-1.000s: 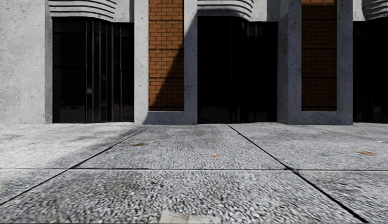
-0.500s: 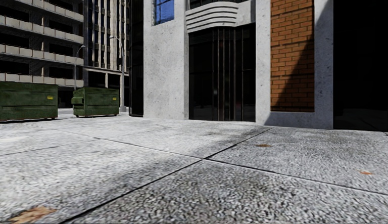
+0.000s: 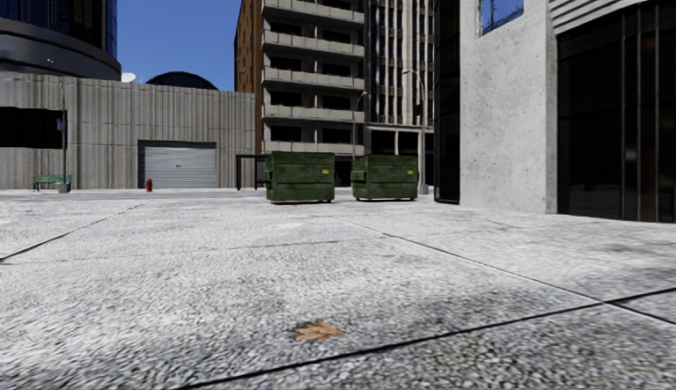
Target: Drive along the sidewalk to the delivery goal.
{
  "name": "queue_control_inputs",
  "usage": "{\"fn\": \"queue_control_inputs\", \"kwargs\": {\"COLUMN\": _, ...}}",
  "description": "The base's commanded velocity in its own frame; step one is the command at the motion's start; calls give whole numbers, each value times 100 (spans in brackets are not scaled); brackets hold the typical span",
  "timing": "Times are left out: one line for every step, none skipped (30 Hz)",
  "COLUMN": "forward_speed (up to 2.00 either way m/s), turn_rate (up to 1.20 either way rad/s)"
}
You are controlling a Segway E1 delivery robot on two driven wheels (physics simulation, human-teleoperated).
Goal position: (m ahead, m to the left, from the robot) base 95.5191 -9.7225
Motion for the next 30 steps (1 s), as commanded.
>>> {"fn": "queue_control_inputs", "kwargs": {"forward_speed": 0, "turn_rate": 0}}
{"fn": "queue_control_inputs", "kwargs": {"forward_speed": 0, "turn_rate": 0}}
{"fn": "queue_control_inputs", "kwargs": {"forward_speed": 0, "turn_rate": 0}}
{"fn": "queue_control_inputs", "kwargs": {"forward_speed": 0, "turn_rate": 0}}
{"fn": "queue_control_inputs", "kwargs": {"forward_speed": 0, "turn_rate": 0}}
{"fn": "queue_control_inputs", "kwargs": {"forward_speed": 0, "turn_rate": 0}}
{"fn": "queue_control_inputs", "kwargs": {"forward_speed": 0, "turn_rate": 0}}
{"fn": "queue_control_inputs", "kwargs": {"forward_speed": 0, "turn_rate": 0}}
{"fn": "queue_control_inputs", "kwargs": {"forward_speed": 71, "turn_rate": 0}}
{"fn": "queue_control_inputs", "kwargs": {"forward_speed": 147, "turn_rate": 0}}
{"fn": "queue_control_inputs", "kwargs": {"forward_speed": 200, "turn_rate": 0}}
{"fn": "queue_control_inputs", "kwargs": {"forward_speed": 200, "turn_rate": 0}}
{"fn": "queue_control_inputs", "kwargs": {"forward_speed": 200, "turn_rate": 0}}
{"fn": "queue_control_inputs", "kwargs": {"forward_speed": 200, "turn_rate": 0}}
{"fn": "queue_control_inputs", "kwargs": {"forward_speed": 200, "turn_rate": 0}}
{"fn": "queue_control_inputs", "kwargs": {"forward_speed": 200, "turn_rate": 0}}
{"fn": "queue_control_inputs", "kwargs": {"forward_speed": 200, "turn_rate": 0}}
{"fn": "queue_control_inputs", "kwargs": {"forward_speed": 200, "turn_rate": 0}}
{"fn": "queue_control_inputs", "kwargs": {"forward_speed": 200, "turn_rate": 0}}
{"fn": "queue_control_inputs", "kwargs": {"forward_speed": 200, "turn_rate": 0}}
{"fn": "queue_control_inputs", "kwargs": {"forward_speed": 200, "turn_rate": 0}}
{"fn": "queue_control_inputs", "kwargs": {"forward_speed": 200, "turn_rate": 0}}
{"fn": "queue_control_inputs", "kwargs": {"forward_speed": 200, "turn_rate": 0}}
{"fn": "queue_control_inputs", "kwargs": {"forward_speed": 200, "turn_rate": 0}}
{"fn": "queue_control_inputs", "kwargs": {"forward_speed": 200, "turn_rate": 0}}
{"fn": "queue_control_inputs", "kwargs": {"forward_speed": 200, "turn_rate": 0}}
{"fn": "queue_control_inputs", "kwargs": {"forward_speed": 200, "turn_rate": 0}}
{"fn": "queue_control_inputs", "kwargs": {"forward_speed": 200, "turn_rate": 0}}
{"fn": "queue_control_inputs", "kwargs": {"forward_speed": 200, "turn_rate": 0}}
{"fn": "queue_control_inputs", "kwargs": {"forward_speed": 200, "turn_rate": 0}}
